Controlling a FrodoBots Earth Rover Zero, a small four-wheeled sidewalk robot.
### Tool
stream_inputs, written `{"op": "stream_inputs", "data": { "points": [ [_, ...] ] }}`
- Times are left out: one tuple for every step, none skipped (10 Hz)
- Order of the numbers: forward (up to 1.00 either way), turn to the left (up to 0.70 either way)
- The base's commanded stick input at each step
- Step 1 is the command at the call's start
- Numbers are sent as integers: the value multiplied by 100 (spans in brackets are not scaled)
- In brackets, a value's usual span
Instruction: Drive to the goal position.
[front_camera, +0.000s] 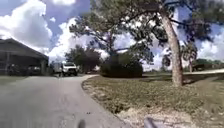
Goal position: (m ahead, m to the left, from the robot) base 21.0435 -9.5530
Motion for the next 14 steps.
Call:
{"op": "stream_inputs", "data": {
  "points": [
    [0,40],
    [0,70],
    [0,70],
    [0,70],
    [0,70],
    [0,70],
    [0,62],
    [0,0],
    [0,0],
    [0,0],
    [0,0],
    [0,0],
    [0,0],
    [0,0]
  ]
}}
